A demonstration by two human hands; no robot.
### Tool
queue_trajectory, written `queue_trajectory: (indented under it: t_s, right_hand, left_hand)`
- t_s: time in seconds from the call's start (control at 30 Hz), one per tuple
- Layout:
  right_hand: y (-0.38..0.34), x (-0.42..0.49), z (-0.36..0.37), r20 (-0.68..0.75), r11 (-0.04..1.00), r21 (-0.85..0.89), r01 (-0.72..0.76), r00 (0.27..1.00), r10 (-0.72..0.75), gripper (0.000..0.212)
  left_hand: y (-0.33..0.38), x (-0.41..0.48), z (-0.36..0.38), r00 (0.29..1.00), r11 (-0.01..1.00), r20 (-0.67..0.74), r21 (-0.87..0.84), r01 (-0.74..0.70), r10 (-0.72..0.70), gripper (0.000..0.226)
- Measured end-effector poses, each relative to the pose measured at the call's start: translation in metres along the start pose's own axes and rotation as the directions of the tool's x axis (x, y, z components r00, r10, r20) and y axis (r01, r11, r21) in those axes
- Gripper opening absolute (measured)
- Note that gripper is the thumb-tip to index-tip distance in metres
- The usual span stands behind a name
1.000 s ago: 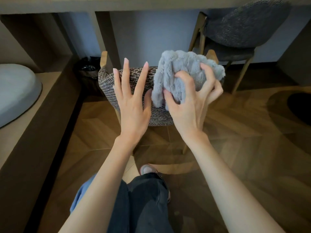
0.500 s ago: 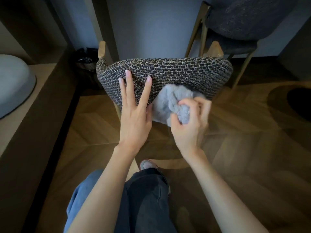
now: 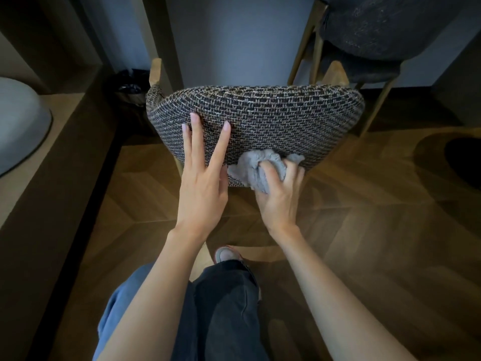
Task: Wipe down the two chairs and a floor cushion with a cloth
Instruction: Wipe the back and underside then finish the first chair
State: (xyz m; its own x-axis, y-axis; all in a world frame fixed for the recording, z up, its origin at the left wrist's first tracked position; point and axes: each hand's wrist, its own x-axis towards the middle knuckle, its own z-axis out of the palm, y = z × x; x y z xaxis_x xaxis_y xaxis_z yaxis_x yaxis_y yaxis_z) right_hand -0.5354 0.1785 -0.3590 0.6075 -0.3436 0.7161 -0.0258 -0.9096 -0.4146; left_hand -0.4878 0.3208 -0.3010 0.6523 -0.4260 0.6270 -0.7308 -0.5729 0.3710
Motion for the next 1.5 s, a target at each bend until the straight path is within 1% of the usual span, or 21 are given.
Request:
queue_trajectory:
  t_s: [0.07,0.1,0.13,0.17,0.23,0.27,0.33,0.43,0.57,0.7,0.73,0.8,0.87,0.93,1.03,1.13,1.2,1.27,1.33,1.43,1.5]
  right_hand:
    - [0.001,-0.007,-0.004,0.116,0.997,0.046,-0.065,0.991,0.059,0.04]
    - [-0.002,-0.009,-0.009,0.133,0.992,0.084,-0.099,0.987,0.087,0.037]
    - [-0.004,-0.008,-0.017,0.09,0.985,0.126,-0.116,0.99,0.105,0.032]
    - [-0.006,-0.003,-0.026,-0.01,0.98,0.164,-0.109,0.994,0.112,0.027]
    - [-0.008,0.018,-0.048,-0.244,0.972,0.233,-0.035,0.965,0.094,0.024]
    - [-0.008,0.033,-0.059,-0.325,0.969,0.245,0.018,0.944,0.064,0.025]
    - [-0.003,0.061,-0.073,-0.398,0.971,0.215,0.105,0.917,-0.011,0.025]
    - [0.001,0.067,-0.068,-0.354,0.979,0.191,0.065,0.935,0.006,0.02]
    - [0.017,0.031,-0.041,-0.164,0.979,0.191,-0.078,0.98,0.11,0.017]
    - [0.026,0.019,-0.036,-0.001,0.963,0.19,-0.19,0.981,0.194,0.021]
    - [0.026,0.019,-0.04,-0.017,0.964,0.194,-0.182,0.982,0.189,0.021]
    - [0.024,0.026,-0.053,-0.154,0.961,0.238,-0.145,0.971,0.184,0.023]
    - [0.024,0.047,-0.066,-0.333,0.953,0.288,-0.092,0.924,0.19,0.027]
    - [0.03,0.066,-0.072,-0.403,0.955,0.292,-0.057,0.898,0.177,0.03]
    - [0.035,0.056,-0.059,-0.332,0.944,0.305,-0.125,0.915,0.229,0.027]
    - [0.049,0.027,-0.04,-0.142,0.91,0.326,-0.257,0.938,0.316,0.028]
    - [0.058,0.016,-0.033,-0.035,0.882,0.321,-0.346,0.926,0.376,0.029]
    - [0.06,0.012,-0.036,-0.001,0.872,0.301,-0.386,0.914,0.405,0.028]
    - [0.056,0.017,-0.046,-0.1,0.874,0.339,-0.347,0.911,0.4,0.028]
    - [0.055,0.047,-0.06,-0.337,0.878,0.413,-0.244,0.854,0.396,0.033]
    - [0.056,0.063,-0.059,-0.344,0.873,0.424,-0.241,0.849,0.402,0.037]
  left_hand:
    - [0.001,-0.001,0.0,1.0,1.0,-0.001,-0.018,0.005,-0.005,0.076]
    - [0.002,-0.002,0.001,1.0,1.0,-0.004,-0.025,0.006,-0.007,0.075]
    - [0.003,-0.002,0.001,1.0,0.999,-0.006,-0.032,0.008,-0.009,0.075]
    - [0.004,-0.003,0.003,1.0,0.999,-0.005,-0.04,0.013,-0.013,0.075]
    - [0.008,-0.004,0.009,0.998,0.995,0.022,-0.08,0.06,-0.058,0.079]
    - [0.011,-0.006,0.011,0.995,0.989,0.039,-0.113,0.098,-0.094,0.082]
    - [0.018,-0.007,0.015,0.988,0.973,0.059,-0.175,0.15,-0.141,0.09]
    - [0.028,-0.009,0.02,0.983,0.958,0.076,-0.223,0.18,-0.167,0.095]
    - [0.033,-0.012,0.026,0.975,0.951,0.121,-0.227,0.211,-0.187,0.099]
    - [0.041,-0.011,0.028,0.97,0.941,0.132,-0.245,0.232,-0.204,0.104]
    - [0.043,-0.011,0.029,0.969,0.941,0.13,-0.243,0.237,-0.211,0.104]
    - [0.045,-0.011,0.032,0.968,0.939,0.118,-0.241,0.245,-0.222,0.102]
    - [0.046,-0.01,0.037,0.966,0.935,0.113,-0.246,0.253,-0.232,0.102]
    - [0.049,-0.011,0.041,0.965,0.936,0.118,-0.244,0.256,-0.233,0.101]
    - [0.054,-0.013,0.047,0.96,0.926,0.135,-0.262,0.273,-0.245,0.103]
    - [0.058,-0.012,0.055,0.956,0.927,0.132,-0.24,0.288,-0.263,0.106]
    - [0.061,-0.012,0.06,0.958,0.933,0.128,-0.226,0.279,-0.256,0.107]
    - [0.062,-0.014,0.063,0.956,0.93,0.143,-0.232,0.286,-0.258,0.108]
    - [0.063,-0.015,0.065,0.955,0.926,0.143,-0.245,0.289,-0.26,0.108]
    - [0.063,-0.016,0.07,0.952,0.919,0.152,-0.258,0.297,-0.265,0.107]
    - [0.065,-0.019,0.074,0.948,0.912,0.176,-0.272,0.307,-0.267,0.107]
